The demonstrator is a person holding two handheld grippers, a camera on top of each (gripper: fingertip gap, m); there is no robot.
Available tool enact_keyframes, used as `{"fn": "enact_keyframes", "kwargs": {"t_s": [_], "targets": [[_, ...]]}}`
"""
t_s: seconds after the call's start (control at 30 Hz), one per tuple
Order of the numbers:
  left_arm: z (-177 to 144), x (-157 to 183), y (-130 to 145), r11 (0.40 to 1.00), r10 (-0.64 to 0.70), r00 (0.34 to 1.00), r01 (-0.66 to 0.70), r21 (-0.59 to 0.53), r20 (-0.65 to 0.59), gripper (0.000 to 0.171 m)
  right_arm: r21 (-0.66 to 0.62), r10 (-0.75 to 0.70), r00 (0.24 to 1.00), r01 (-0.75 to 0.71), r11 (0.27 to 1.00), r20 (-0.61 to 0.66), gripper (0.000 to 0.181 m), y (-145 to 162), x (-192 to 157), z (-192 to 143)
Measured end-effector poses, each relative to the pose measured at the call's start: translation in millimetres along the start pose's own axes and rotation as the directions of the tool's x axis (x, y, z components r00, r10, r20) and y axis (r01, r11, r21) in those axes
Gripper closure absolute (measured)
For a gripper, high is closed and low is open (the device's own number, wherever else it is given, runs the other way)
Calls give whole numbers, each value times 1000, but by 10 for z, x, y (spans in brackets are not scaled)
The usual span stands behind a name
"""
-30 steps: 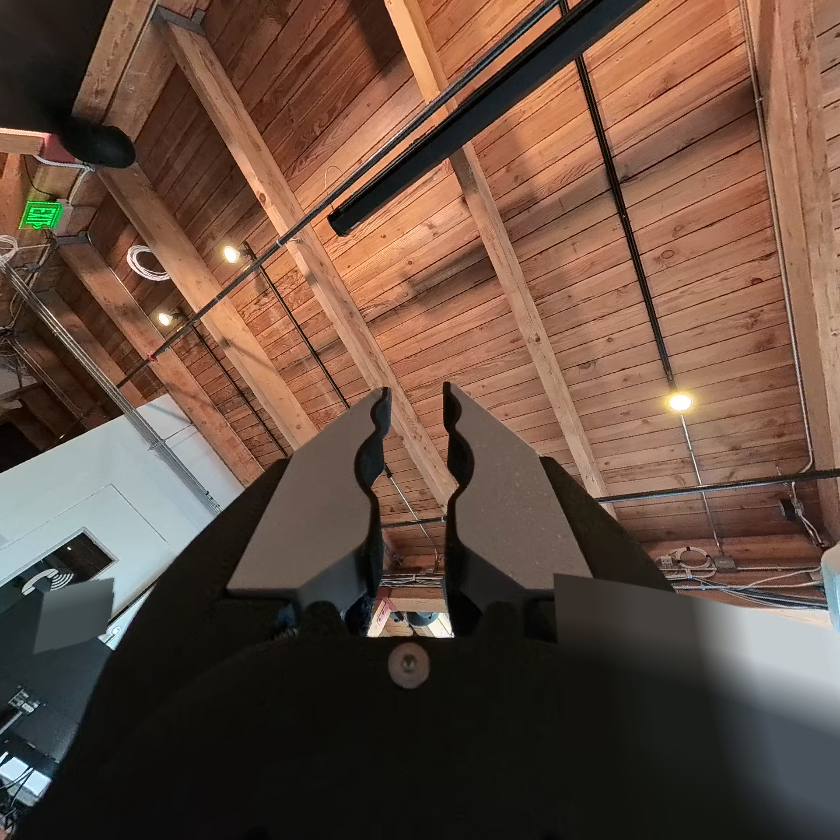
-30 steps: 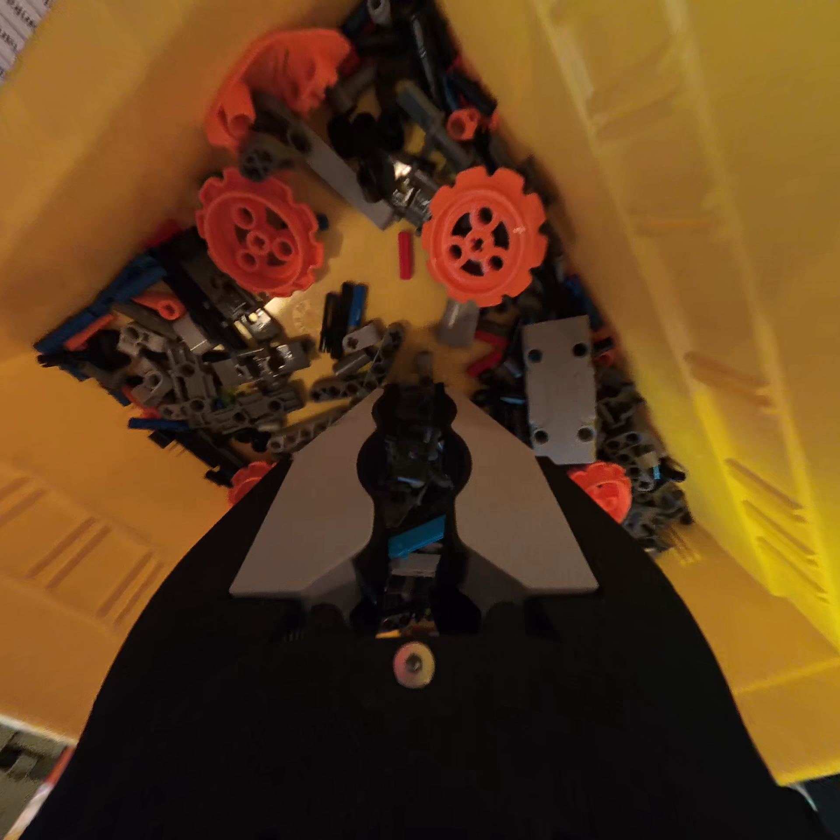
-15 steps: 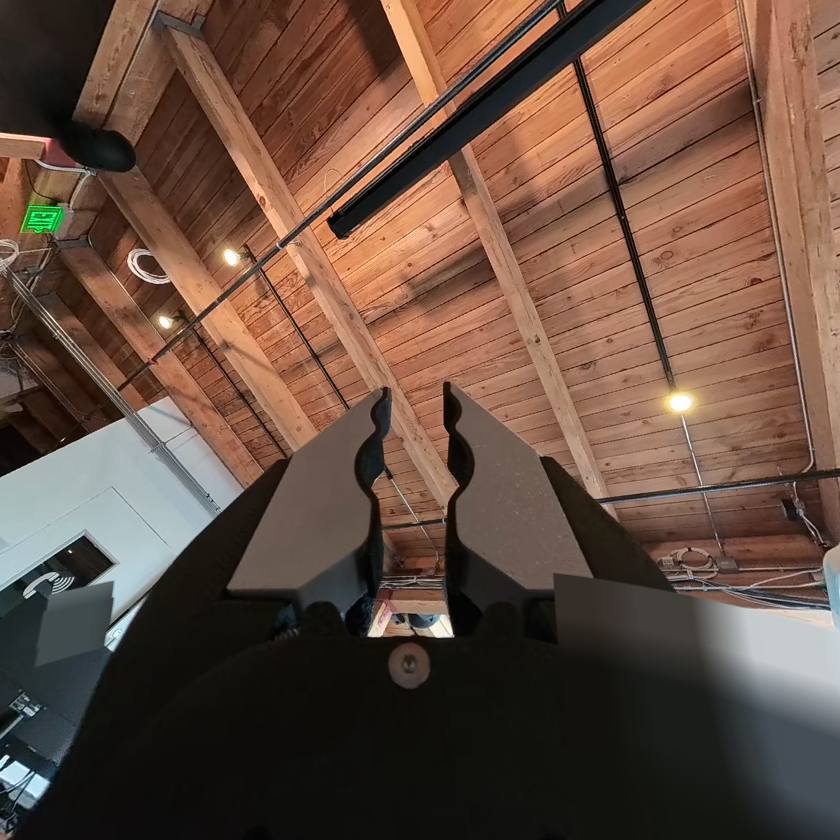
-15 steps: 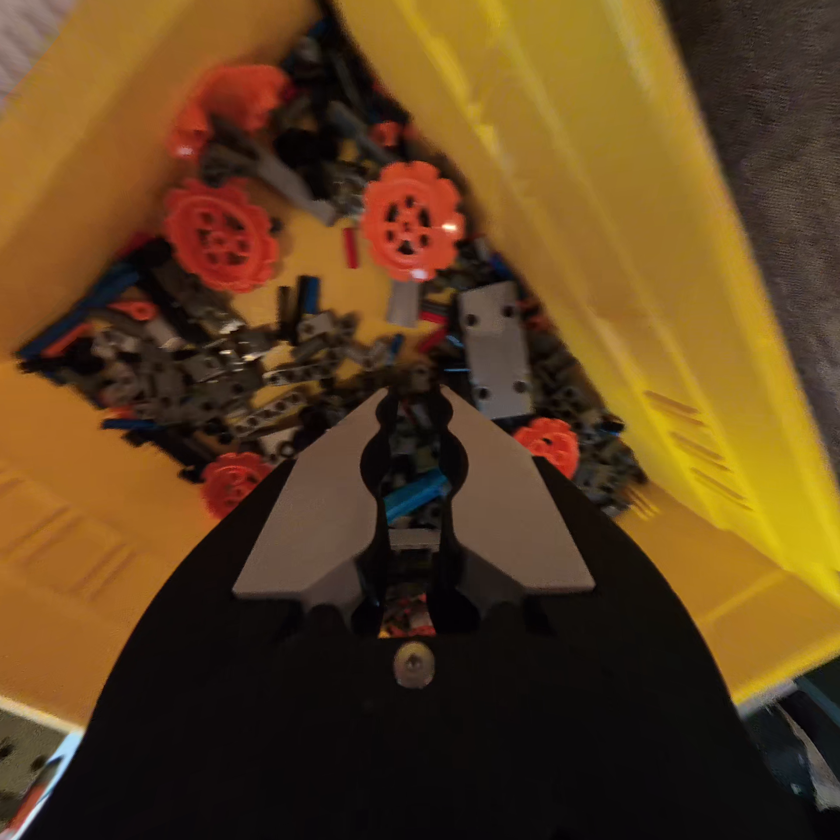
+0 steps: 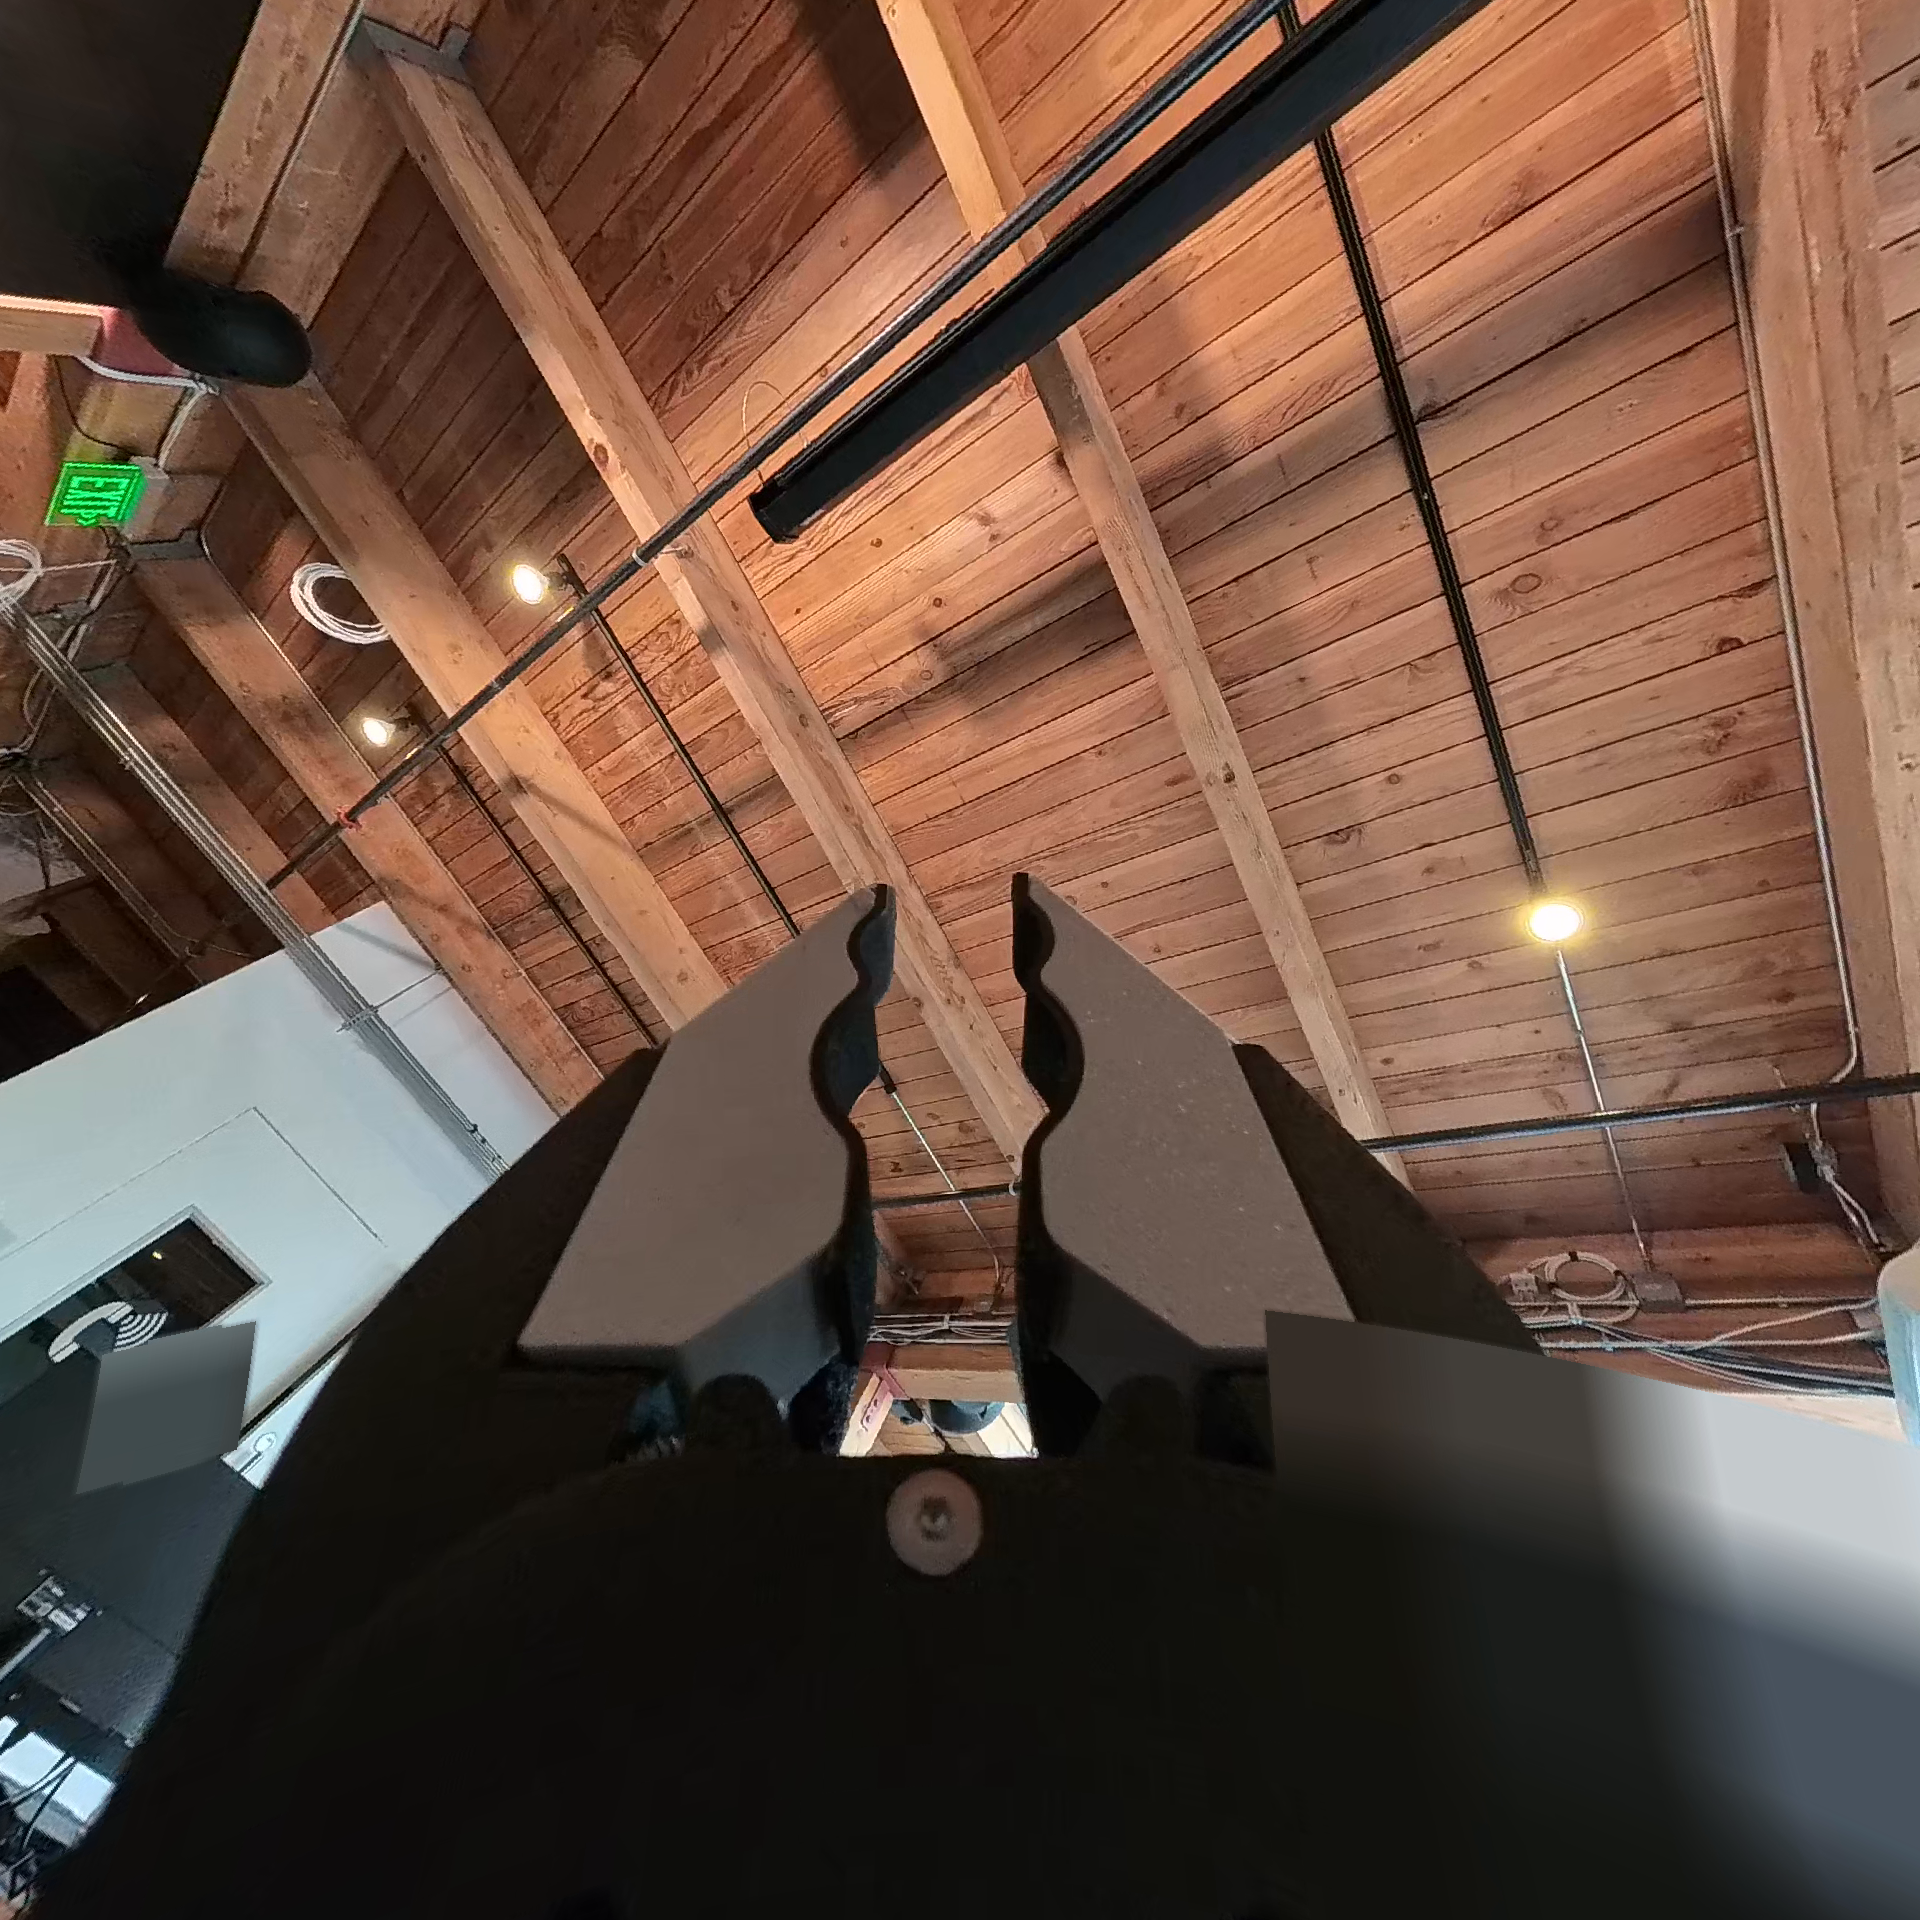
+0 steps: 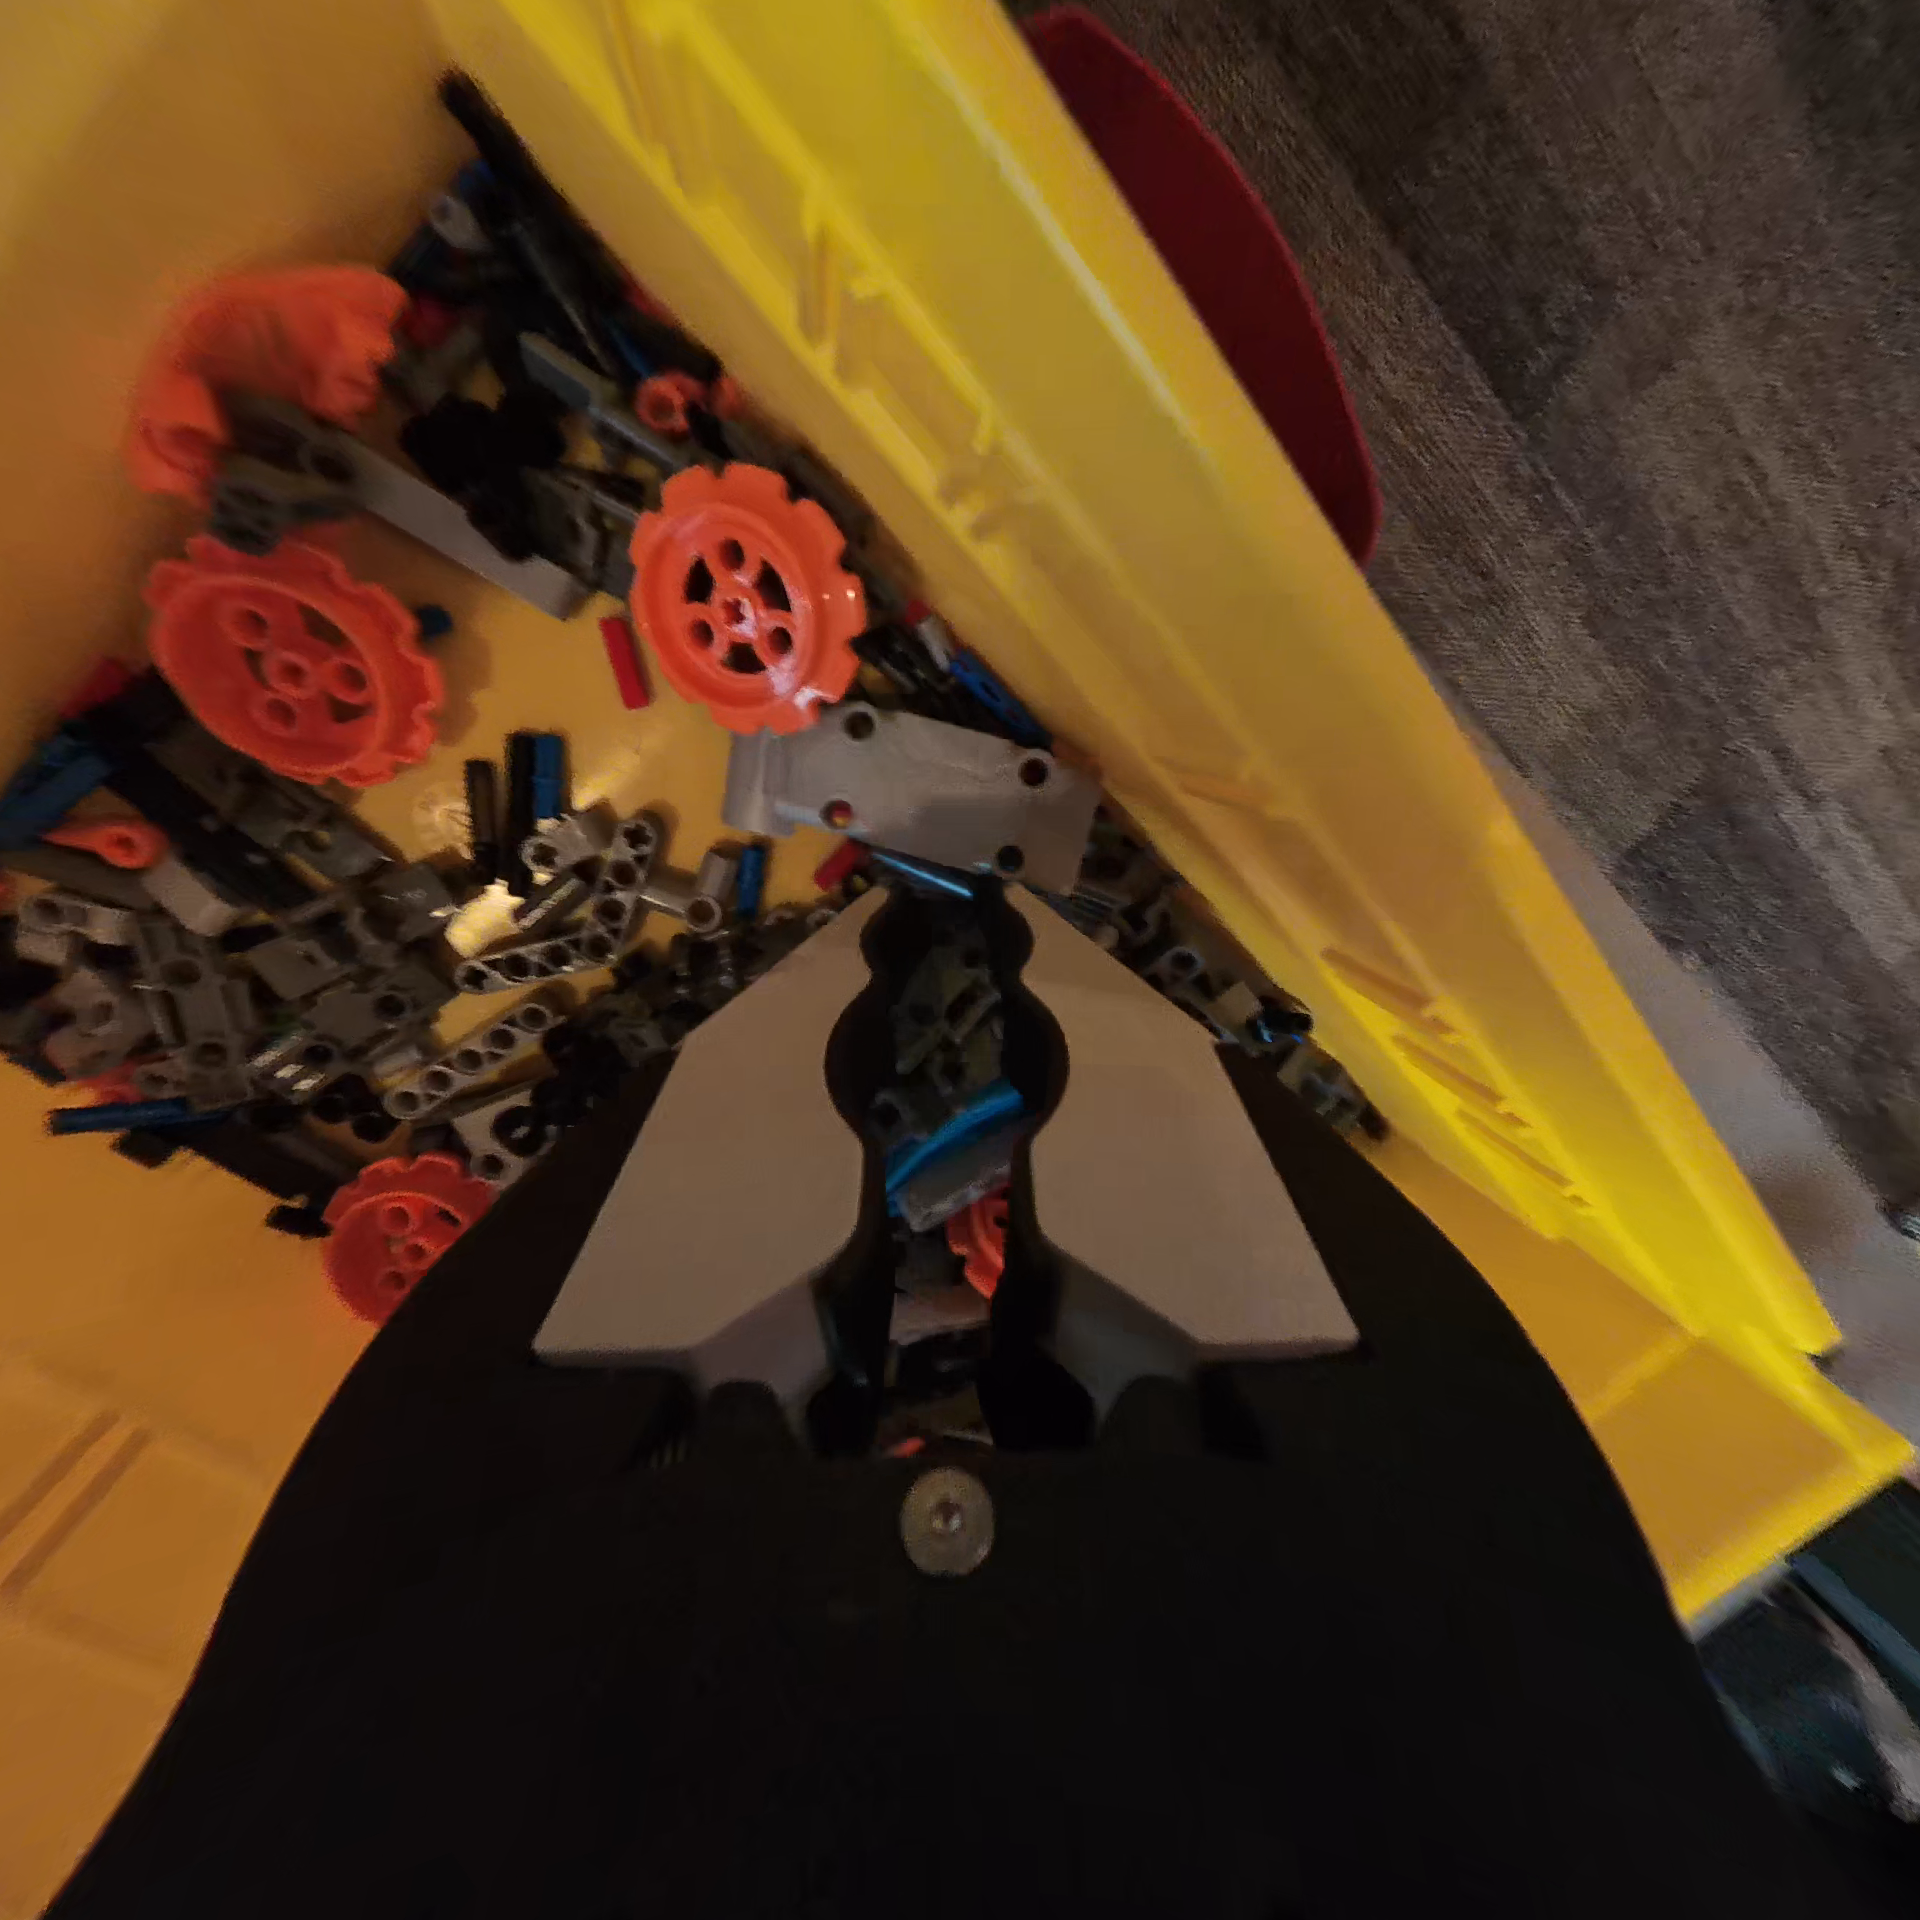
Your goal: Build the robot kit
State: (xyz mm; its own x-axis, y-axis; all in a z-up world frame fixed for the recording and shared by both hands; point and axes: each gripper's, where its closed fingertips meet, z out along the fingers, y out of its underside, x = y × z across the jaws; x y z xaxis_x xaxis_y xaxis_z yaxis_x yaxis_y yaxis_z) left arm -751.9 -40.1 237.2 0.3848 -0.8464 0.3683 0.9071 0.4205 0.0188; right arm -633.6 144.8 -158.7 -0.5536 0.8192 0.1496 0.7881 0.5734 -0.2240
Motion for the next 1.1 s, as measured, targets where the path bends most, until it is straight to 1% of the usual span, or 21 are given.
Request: {"fn": "enact_keyframes", "kwargs": {"t_s": [0.07,0.13,0.27,0.53,0.6,0.7,0.83,0.9,1.1], "targets": [[1,-3,4,1000,-3,1000,3,-1,0,152,-2,10,999,-10,1000,47,168,-16,-82,6],[2,0,9,1000,-2,1000,2,-2,-1,152,-23,-20,998,21,1000,54,168,-1,-139,32],[-1,5,-2,1000,-2,1000,2,1,-3,152,-95,-64,994,72,993,90,168,125,-293,75],[-4,13,-9,1000,-3,1000,3,2,-5,152,-180,18,987,10,984,158,169,367,-463,-1],[-6,13,-13,1000,-1,1000,1,4,-4,153,-189,39,985,-6,982,170,172,409,-509,-19],[-4,14,-6,1000,-5,1000,5,1,-6,152,-175,60,984,-30,984,166,173,428,-523,-33],[-4,18,-6,1000,-1,1000,1,1,-6,152,-192,128,975,-92,977,184,175,461,-560,-64],[-6,18,-7,1000,-1,1000,1,2,-5,153,-218,131,969,-84,972,209,170,511,-624,-82],[-2,22,9,1000,-3,1000,3,-3,-7,152,-220,143,970,-99,970,195,173,531,-625,-116]]}}
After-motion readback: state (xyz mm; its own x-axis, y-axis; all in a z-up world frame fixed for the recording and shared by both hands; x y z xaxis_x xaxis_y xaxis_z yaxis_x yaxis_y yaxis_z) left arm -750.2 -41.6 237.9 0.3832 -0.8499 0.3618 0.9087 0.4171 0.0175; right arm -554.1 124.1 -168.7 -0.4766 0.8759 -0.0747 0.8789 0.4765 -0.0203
